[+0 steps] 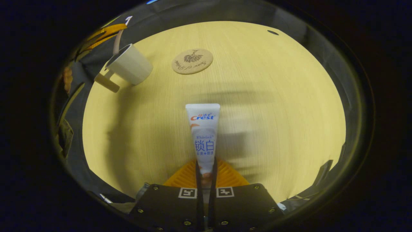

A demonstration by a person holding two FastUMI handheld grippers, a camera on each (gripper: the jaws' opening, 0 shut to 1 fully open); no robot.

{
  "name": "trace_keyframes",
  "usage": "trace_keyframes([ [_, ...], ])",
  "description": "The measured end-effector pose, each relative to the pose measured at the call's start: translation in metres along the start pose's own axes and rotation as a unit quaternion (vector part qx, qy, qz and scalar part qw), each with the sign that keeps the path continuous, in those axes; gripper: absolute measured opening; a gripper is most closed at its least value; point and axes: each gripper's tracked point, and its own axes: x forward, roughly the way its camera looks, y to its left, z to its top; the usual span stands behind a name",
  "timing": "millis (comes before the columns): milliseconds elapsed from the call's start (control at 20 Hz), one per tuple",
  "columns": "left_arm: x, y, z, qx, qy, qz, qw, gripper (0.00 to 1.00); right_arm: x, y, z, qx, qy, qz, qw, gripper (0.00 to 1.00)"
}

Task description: Put the toothbrush and toothpaste on the desktop into the cup, then pick up the cup and place it on the coaster on the desktop.

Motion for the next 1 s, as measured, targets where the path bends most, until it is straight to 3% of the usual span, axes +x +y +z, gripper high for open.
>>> trace_keyframes([
  [350,-0.001,0.013,-0.044,-0.001,0.031,0.023,0.999,0.07,0.001,0.0,0.001,-0.001,0.001,-0.001,1.0,0.07],
  [400,-0.002,0.015,-0.045,-0.001,0.031,0.024,0.999,0.13,0.0,0.0,0.001,-0.002,0.001,-0.001,1.0,0.07],
  [500,-0.005,0.018,-0.047,0.0,0.031,0.024,0.999,0.1,0.001,0.0,0.0,-0.003,0.0,-0.003,1.0,0.07],
  [550,-0.008,0.02,-0.047,-0.001,0.033,0.026,0.999,0.17,0.001,0.001,0.0,-0.003,0.0,-0.003,1.0,0.07],
  [700,-0.015,0.019,-0.053,-0.012,0.042,0.012,0.999,0.18,0.001,0.001,0.001,-0.003,-0.002,-0.007,1.0,0.07],
  [750,-0.019,0.02,-0.055,-0.012,0.043,0.017,0.999,0.34,0.001,0.001,0.001,-0.004,-0.004,-0.008,1.0,0.07],
  [1000,-0.047,0.029,-0.053,-0.006,0.04,0.028,0.999,0.4,0.0,0.002,0.001,-0.005,-0.016,-0.017,1.0,0.07],
])
